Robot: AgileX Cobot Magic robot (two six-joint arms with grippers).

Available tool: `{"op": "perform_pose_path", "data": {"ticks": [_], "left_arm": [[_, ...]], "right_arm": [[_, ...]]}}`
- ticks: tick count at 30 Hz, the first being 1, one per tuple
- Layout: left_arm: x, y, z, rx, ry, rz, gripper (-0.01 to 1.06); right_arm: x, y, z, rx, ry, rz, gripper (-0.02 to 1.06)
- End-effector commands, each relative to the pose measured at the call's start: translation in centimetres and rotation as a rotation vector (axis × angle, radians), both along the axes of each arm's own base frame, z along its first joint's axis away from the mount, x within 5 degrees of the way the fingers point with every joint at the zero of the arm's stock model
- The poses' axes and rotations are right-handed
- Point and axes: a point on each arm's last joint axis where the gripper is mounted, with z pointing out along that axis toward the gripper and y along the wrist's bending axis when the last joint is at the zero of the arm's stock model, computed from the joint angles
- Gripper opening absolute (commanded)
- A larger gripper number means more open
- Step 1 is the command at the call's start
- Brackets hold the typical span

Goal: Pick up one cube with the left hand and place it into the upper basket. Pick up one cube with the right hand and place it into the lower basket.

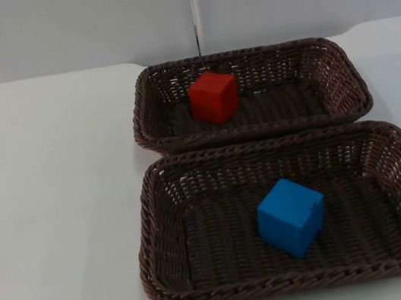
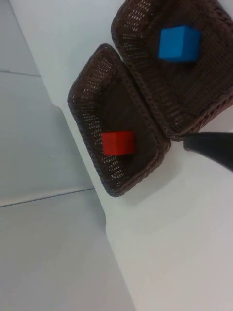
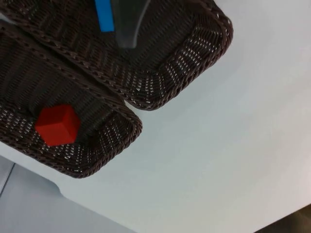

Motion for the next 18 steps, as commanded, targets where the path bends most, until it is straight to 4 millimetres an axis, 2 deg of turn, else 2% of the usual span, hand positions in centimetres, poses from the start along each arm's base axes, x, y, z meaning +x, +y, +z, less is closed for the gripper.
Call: {"op": "perform_pose_path", "data": {"ticks": [1,8,18], "left_arm": [[-0.9,0.3,-0.1,0.004,-0.006,-0.012,0.78],[-3.3,1.2,-0.6,0.016,-0.009,-0.029,0.78],[-6.0,2.3,-1.1,0.017,-0.055,-0.032,0.78]], "right_arm": [[-0.9,-0.6,-0.1,0.013,-0.014,0.005,0.63],[-3.3,-2.7,-0.9,0.038,-0.046,0.005,0.62],[-6.5,-5.5,-1.0,0.085,-0.100,0.008,0.62]]}}
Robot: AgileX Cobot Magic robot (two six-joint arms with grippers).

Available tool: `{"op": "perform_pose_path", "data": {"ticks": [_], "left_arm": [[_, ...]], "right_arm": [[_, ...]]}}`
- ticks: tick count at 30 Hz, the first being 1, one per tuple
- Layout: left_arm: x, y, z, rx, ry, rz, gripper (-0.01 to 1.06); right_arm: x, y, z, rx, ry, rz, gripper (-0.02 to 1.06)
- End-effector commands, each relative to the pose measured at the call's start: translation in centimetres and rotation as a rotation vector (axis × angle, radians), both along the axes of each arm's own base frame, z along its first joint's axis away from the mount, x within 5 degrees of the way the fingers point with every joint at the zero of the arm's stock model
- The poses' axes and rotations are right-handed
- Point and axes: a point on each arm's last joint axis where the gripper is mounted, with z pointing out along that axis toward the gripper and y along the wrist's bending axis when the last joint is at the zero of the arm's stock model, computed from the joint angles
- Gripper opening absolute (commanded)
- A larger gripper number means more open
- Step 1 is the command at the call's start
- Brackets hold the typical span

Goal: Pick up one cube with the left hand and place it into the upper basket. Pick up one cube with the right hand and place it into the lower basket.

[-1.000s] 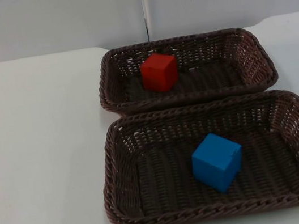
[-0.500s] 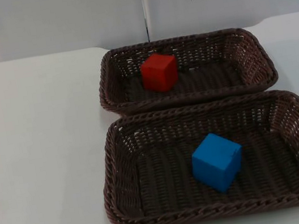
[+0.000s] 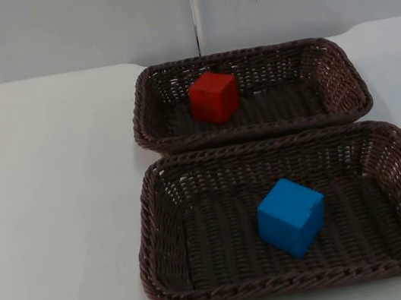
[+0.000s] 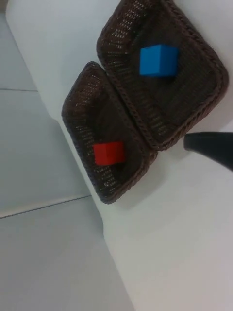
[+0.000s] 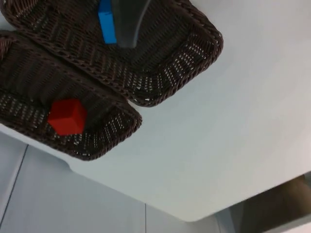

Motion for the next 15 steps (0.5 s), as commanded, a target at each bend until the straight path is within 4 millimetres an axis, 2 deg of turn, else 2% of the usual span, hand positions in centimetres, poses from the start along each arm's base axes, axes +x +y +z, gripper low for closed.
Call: {"op": "perform_pose_path", "data": {"ticks": [1,9,11,13,15], "left_arm": [[-0.7,0.4,-0.3,0.017,-0.015,0.006,0.78],[-2.4,1.2,-0.9,-0.005,-0.046,0.016,0.78],[-2.6,1.4,-1.7,0.006,-0.042,0.026,0.78],[-2.2,1.2,-3.7,0.012,-0.004,0.028,0.78],[-1.9,1.1,-4.4,0.011,0.020,0.030,0.78]], "right_arm": [[-0.7,-0.6,-0.1,-0.001,-0.001,0.007,0.62],[-2.5,-2.1,0.3,0.014,-0.018,0.006,0.62],[-3.1,-2.6,0.3,0.019,-0.025,0.007,0.62],[-3.5,-2.9,0.3,0.021,-0.028,0.008,0.62],[-3.6,-3.1,0.3,0.020,-0.027,0.008,0.62]]}}
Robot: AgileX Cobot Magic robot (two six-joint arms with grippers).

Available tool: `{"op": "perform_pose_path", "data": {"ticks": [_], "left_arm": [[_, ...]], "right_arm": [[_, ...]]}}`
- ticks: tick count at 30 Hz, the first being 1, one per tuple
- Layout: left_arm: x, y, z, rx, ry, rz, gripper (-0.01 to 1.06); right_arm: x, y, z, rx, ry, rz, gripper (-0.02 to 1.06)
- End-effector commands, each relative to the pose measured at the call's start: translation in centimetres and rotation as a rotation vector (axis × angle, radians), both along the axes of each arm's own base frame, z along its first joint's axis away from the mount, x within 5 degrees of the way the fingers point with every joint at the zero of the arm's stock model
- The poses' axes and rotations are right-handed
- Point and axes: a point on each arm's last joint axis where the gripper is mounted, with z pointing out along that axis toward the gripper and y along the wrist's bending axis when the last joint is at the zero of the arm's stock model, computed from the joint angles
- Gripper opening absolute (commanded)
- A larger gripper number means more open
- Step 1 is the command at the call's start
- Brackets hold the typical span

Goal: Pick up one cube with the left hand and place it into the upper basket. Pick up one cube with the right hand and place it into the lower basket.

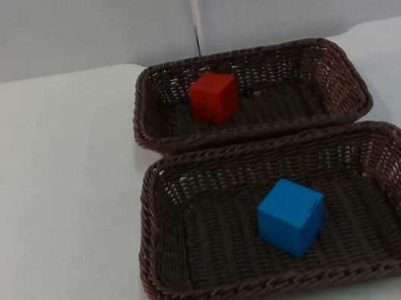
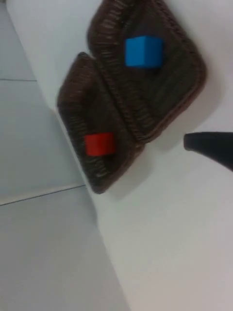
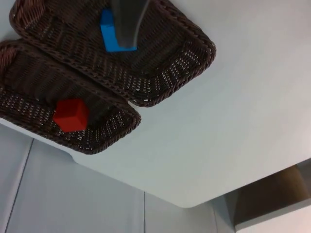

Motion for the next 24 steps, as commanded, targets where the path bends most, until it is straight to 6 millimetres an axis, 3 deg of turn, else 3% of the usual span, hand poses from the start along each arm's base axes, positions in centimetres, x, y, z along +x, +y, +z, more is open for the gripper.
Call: {"op": "perform_pose_path", "data": {"ticks": [1,10,16,24], "left_arm": [[0.6,-0.1,-1.5,0.005,0.058,0.011,0.78],[1.7,-0.6,-4.1,0.037,0.159,0.020,0.78],[1.8,-0.4,-4.1,0.041,0.147,0.036,0.78],[2.1,-0.2,-4.2,0.032,0.149,0.078,0.78]], "right_arm": [[-0.4,-0.4,-0.1,-0.009,0.002,0.005,0.62],[-1.9,-2.0,-0.7,-0.029,-0.005,-0.021,0.62],[-2.7,-2.7,-2.6,-0.016,-0.006,-0.025,0.62],[-4.4,-4.3,-3.4,0.002,-0.022,-0.031,0.62]]}}
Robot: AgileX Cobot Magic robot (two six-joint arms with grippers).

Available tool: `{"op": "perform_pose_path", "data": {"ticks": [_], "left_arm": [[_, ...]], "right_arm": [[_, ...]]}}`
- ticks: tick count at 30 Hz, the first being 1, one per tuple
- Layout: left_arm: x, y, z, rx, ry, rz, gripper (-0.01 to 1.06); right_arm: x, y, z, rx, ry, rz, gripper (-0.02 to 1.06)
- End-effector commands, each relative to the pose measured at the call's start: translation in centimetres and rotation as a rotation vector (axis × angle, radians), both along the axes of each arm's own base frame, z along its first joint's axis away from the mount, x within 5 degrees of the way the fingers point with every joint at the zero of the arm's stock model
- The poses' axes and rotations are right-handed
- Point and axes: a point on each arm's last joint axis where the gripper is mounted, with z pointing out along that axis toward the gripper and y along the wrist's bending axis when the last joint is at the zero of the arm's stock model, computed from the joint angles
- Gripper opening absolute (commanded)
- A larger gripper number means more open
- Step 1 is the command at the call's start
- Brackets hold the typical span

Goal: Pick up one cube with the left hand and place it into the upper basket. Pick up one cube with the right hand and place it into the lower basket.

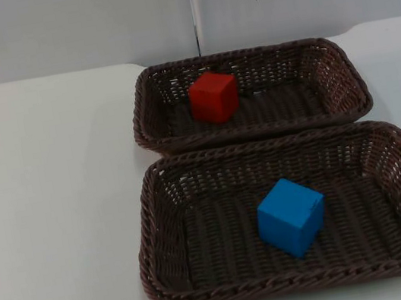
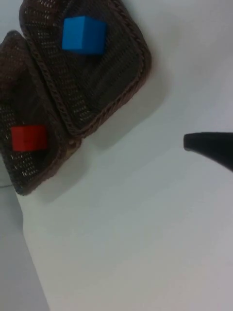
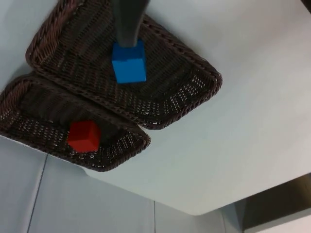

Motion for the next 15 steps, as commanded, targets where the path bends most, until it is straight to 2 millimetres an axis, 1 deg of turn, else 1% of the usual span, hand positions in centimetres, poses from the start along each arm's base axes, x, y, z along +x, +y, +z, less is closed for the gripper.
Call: {"op": "perform_pose_path", "data": {"ticks": [1,4,6,12,15], "left_arm": [[0.1,0.1,0.0,-0.012,-0.007,0.021,0.78],[0.1,0.2,0.0,-0.016,-0.004,0.030,0.78],[0.1,0.2,0.0,-0.016,-0.004,0.030,0.78],[0.1,0.1,0.0,-0.020,-0.002,0.027,0.78],[0.1,0.1,0.0,-0.020,-0.002,0.027,0.78]], "right_arm": [[-0.4,-0.4,-0.4,-0.010,0.011,0.002,0.62],[-0.9,-1.0,-0.8,-0.003,0.028,-0.017,0.62],[-1.6,-1.7,-1.2,0.007,0.036,-0.027,0.62],[-1.7,-1.8,-2.0,-0.023,0.105,-0.040,0.62],[-1.4,-1.6,-2.9,-0.055,0.142,-0.052,0.62]]}}
